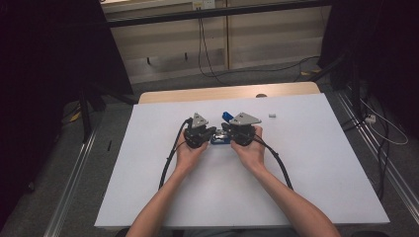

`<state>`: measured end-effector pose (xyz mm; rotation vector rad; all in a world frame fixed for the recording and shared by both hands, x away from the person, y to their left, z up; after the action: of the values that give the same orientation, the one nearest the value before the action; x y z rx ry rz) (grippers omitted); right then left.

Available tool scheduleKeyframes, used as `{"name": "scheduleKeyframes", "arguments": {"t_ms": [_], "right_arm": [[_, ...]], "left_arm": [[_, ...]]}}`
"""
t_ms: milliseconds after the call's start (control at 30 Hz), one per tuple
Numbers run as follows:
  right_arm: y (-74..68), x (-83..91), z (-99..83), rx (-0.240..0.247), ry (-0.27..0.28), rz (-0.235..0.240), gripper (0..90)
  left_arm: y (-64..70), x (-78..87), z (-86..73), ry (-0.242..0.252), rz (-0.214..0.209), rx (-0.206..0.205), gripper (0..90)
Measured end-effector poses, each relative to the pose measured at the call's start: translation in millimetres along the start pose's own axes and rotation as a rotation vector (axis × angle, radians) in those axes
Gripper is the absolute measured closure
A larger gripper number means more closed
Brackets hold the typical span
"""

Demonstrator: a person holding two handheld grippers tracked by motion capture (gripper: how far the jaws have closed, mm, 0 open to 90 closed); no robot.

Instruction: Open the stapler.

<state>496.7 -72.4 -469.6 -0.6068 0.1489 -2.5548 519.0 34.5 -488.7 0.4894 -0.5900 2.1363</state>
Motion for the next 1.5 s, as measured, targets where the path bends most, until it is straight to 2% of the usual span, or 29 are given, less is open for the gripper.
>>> {"name": "scheduleKeyframes", "arguments": {"t_ms": [300,500,1400,1500], "right_arm": [[6.8,6.8,4.4,0.002,0.031,-0.037,90.0],[10.8,10.2,5.8,-0.02,0.041,-0.036,90.0],[17.9,16.9,7.2,-0.021,0.06,-0.054,90.0],[19.5,18.4,7.5,-0.038,0.055,-0.044,90.0]], "left_arm": [[-0.7,0.0,-0.4,0.008,-0.001,0.0,90.0],[-0.7,-0.1,-0.3,0.009,-0.001,-0.001,90.0],[-0.4,0.1,-0.4,0.005,0.004,-0.002,90.0],[-0.4,0.2,-0.6,0.007,0.002,-0.003,90.0]]}}
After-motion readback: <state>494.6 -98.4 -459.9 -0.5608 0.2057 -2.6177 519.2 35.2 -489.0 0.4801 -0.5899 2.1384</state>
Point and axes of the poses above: each handheld gripper's, and its own axes: x roughly backward along the jaws, z roughly out of its top, y roughly to its right, the point moved 7 cm from there along -x, roughly forward along the jaws, and after that the axes turned 15 degrees about -x, right-handed, at the moved point
